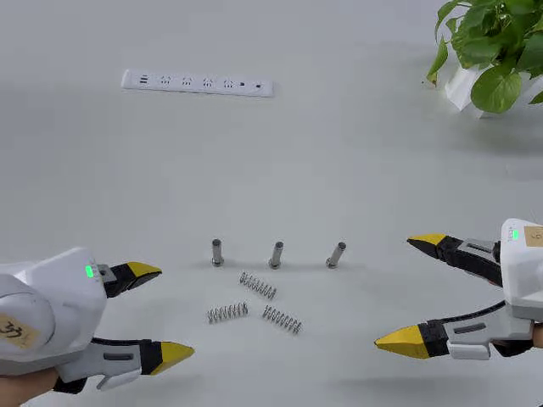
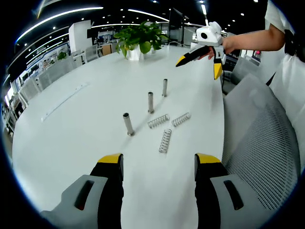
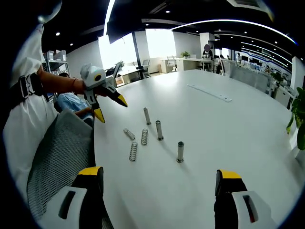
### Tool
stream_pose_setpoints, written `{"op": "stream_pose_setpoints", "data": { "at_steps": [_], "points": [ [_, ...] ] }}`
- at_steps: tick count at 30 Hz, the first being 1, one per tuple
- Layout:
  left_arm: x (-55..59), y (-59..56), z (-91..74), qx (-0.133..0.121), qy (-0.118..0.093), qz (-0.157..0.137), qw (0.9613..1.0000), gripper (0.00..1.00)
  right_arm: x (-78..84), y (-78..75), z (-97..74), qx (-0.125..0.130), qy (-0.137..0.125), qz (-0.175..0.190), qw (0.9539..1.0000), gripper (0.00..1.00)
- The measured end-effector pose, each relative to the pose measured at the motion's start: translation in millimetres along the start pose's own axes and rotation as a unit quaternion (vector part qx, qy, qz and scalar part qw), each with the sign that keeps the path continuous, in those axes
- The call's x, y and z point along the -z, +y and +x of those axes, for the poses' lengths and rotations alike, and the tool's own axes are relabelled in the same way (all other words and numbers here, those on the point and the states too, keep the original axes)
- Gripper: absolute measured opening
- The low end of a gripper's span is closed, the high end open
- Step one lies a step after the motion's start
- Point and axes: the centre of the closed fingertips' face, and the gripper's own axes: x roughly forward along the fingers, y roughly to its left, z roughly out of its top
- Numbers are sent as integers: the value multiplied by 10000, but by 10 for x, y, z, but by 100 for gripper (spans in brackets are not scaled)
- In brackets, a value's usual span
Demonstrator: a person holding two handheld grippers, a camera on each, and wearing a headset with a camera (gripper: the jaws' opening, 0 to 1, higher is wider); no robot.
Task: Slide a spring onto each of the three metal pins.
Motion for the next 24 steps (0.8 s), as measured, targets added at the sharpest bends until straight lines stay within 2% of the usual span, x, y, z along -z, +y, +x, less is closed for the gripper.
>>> {"op": "stream_pose_setpoints", "data": {
  "at_steps": [6, 14, 24],
  "points": [
    [14, -47, 116, 124, 195, 47, 9997, 46, -12, 48, 6, -27, -4, 6, 10000, 97],
    [28, -73, 279, 169, 391, 142, 9990, 34, -25, 71, 5, -19, -32, 10, 10000, 96],
    [87, -100, 472, 268, 653, 275, 9971, 21, 0, 50, -33, 8, -53, 45, 10000, 95]
  ]
}}
